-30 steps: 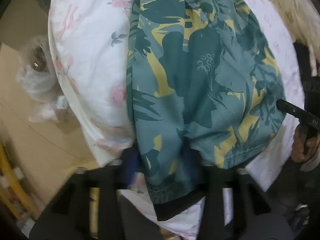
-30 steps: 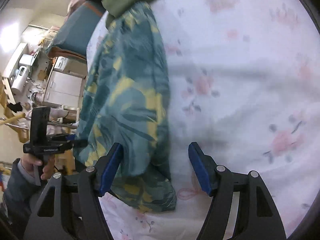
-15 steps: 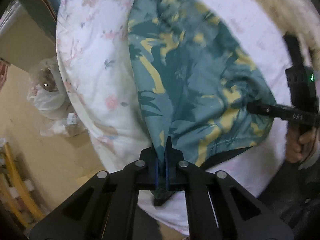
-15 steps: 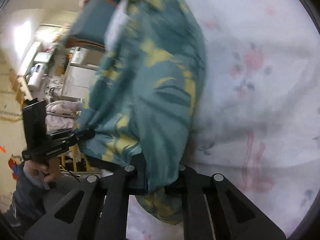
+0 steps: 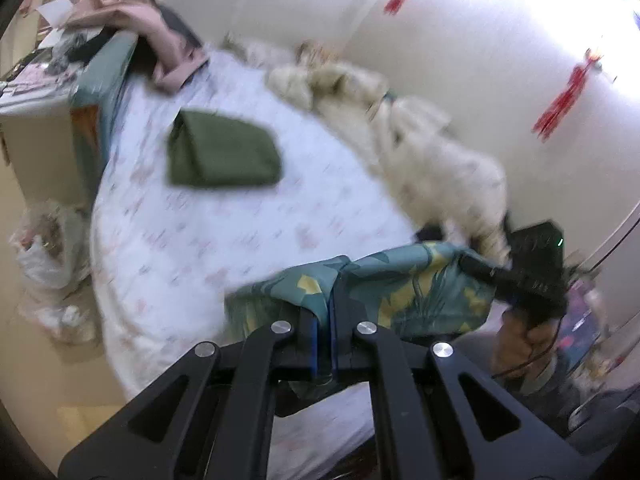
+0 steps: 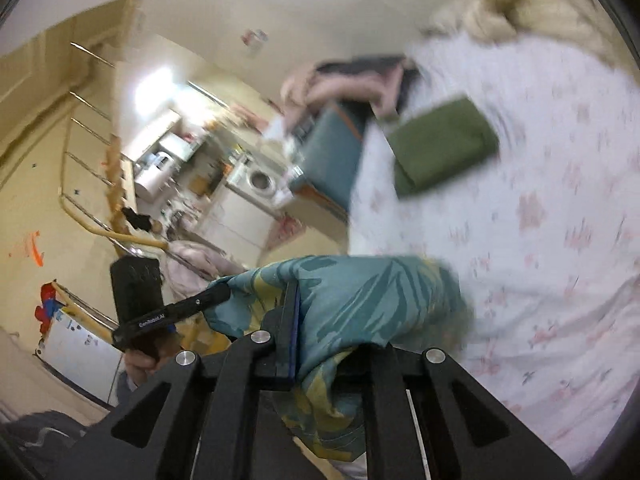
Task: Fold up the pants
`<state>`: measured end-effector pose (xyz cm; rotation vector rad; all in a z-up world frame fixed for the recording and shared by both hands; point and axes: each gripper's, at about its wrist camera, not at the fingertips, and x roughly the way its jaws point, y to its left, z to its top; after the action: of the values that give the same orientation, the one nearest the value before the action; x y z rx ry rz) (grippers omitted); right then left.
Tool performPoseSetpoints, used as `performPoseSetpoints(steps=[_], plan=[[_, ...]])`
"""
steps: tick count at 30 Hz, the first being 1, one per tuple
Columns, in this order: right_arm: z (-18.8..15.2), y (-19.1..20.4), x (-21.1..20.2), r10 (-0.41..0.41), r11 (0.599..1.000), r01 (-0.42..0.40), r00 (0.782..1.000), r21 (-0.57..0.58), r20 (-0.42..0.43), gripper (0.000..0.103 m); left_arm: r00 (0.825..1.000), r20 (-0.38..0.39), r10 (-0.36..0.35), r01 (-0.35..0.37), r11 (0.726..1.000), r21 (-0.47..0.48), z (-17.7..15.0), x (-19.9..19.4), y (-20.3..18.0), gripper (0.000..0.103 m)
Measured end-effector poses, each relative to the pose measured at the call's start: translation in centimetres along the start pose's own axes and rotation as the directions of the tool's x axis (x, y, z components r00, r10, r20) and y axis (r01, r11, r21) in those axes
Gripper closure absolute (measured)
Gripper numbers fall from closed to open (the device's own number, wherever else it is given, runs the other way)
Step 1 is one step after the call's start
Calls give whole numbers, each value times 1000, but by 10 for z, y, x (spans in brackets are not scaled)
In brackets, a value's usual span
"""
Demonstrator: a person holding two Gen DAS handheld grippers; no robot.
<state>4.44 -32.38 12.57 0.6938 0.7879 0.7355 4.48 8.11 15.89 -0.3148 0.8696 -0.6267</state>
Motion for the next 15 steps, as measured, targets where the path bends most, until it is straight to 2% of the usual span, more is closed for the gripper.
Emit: performPoseSetpoints(steps=[2,5,11,14,15], plan=[[14,12,-17,15,1000,-15,1000,3,23,94,998,52,-20,19,1000,6,15,-7,-17,101],[30,24,-35,-7,1000,8,999,-16,45,94,996,91,-21,19,1000,20,34,0,-29,101],[73,4,-26,-62,998,62,997,-20,43,94,990,138,33,-30,999,-20,70,32,-25,101],[88,-3,-18,-84,996,86,995,-30,56,94,980,181,84,-89,996,23,76,43,-28,101],[90,-3,-15,-93,994,96,994,-51,59,94,979,185,82,-89,996,29,73,45,-28,101]])
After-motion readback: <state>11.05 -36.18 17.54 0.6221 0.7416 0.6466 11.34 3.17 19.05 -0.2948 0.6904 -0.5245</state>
